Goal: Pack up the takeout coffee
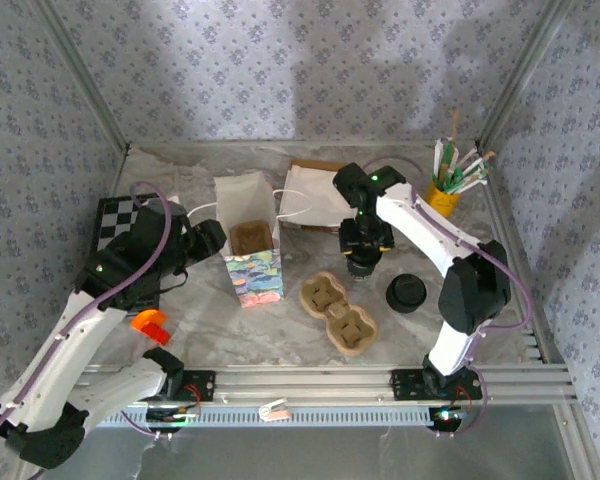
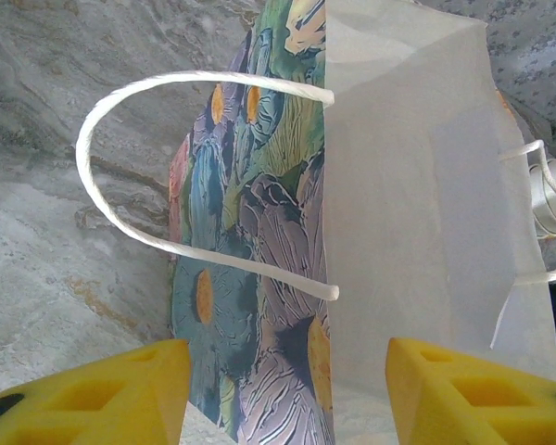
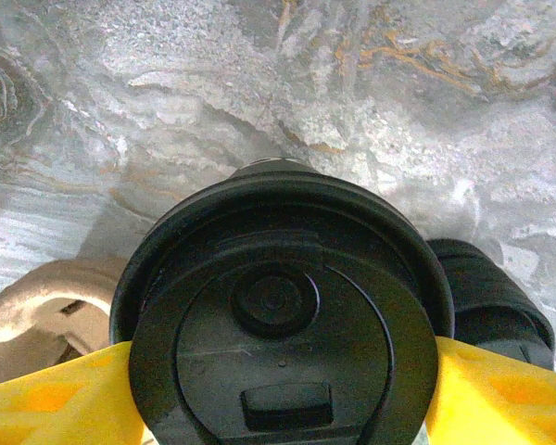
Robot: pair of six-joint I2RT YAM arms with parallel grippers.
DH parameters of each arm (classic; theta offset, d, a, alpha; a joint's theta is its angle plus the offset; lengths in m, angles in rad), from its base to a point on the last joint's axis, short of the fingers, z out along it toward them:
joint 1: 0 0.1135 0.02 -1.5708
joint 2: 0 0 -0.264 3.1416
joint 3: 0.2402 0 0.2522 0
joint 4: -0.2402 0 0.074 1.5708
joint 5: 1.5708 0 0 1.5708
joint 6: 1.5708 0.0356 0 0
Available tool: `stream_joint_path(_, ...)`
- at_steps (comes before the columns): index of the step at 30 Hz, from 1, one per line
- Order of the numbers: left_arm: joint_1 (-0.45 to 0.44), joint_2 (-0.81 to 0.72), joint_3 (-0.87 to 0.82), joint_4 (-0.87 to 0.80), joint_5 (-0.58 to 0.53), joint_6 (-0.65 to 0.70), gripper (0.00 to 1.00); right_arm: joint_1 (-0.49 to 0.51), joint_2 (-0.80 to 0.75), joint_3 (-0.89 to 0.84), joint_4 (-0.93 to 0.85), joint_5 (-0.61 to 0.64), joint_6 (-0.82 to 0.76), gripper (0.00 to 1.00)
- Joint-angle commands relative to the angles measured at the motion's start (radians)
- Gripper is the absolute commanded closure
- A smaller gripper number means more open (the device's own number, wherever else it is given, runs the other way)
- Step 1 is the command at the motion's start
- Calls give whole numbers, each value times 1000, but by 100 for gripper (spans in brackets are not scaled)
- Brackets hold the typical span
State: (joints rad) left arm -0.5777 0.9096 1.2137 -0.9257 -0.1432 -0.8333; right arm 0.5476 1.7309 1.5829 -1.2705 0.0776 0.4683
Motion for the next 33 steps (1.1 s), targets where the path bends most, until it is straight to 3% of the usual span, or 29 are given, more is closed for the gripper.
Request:
stream_joint_path(1,3,12,50,-24,13,30,41,2,-50,59,-104,-8,35,28)
stream_joint_path(11,1,74,69,6,50,70,42,25,-108,180,-235,-2,60,30)
stream_joint_path(24,3,173,118,6,50,152,57,118,-120,365,-339,2,75,31)
stream_joint_path(33,5,210,136,5,45,181,73,186,-90,498,-395,4,79,32)
